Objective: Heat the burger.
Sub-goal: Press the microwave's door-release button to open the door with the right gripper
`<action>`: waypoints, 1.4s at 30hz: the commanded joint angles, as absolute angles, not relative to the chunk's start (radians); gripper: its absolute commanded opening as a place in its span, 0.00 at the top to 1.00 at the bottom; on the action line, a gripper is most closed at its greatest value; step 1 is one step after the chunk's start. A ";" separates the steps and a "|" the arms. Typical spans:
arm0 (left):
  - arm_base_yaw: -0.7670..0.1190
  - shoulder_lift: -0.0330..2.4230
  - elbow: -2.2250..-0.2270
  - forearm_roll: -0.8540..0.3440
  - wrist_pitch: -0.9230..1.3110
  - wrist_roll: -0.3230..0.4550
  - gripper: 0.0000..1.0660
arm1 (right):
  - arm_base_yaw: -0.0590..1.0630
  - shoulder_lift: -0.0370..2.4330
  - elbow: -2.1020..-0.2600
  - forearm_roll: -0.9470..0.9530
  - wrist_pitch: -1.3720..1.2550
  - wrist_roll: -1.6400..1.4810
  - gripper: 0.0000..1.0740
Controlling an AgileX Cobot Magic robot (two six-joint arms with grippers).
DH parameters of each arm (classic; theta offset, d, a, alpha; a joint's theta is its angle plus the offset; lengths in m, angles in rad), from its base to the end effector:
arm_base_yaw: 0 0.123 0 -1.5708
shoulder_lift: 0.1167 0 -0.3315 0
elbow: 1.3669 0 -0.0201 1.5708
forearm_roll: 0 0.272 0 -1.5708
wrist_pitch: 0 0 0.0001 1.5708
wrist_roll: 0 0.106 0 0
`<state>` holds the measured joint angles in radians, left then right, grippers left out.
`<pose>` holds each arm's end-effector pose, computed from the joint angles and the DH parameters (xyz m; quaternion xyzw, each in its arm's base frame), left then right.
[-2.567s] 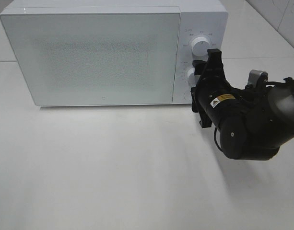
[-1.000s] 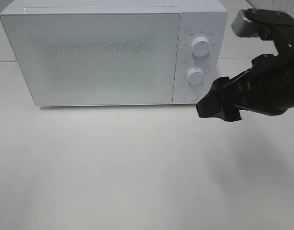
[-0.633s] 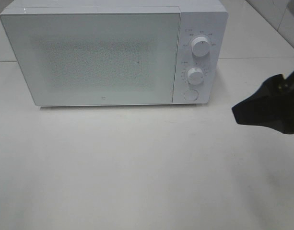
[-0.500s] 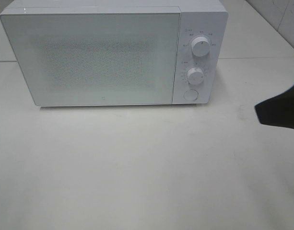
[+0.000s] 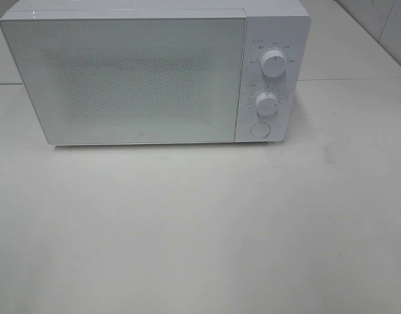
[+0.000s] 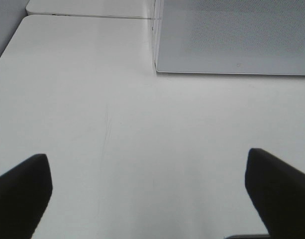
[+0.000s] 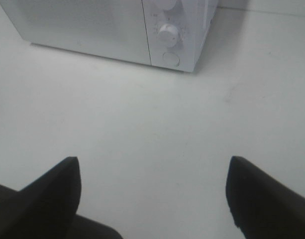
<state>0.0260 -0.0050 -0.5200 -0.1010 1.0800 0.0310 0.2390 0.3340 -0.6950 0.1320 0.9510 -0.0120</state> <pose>-0.0238 -0.0101 0.2852 0.0052 0.8506 -0.0355 0.5245 0.0270 0.0183 0.3529 -0.1019 0.8529 0.1228 0.4972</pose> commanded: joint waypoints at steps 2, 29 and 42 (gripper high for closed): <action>0.029 -0.021 -0.516 -0.109 1.068 0.031 0.08 | 0.212 0.243 -0.643 0.109 0.968 0.000 0.29; 0.029 -0.020 -0.516 -0.108 1.068 0.032 0.08 | 0.143 -0.031 -0.498 0.026 0.994 0.065 0.29; 0.029 -0.020 -0.516 -0.108 1.068 0.032 0.08 | 0.143 0.175 -0.564 0.026 0.782 0.083 0.29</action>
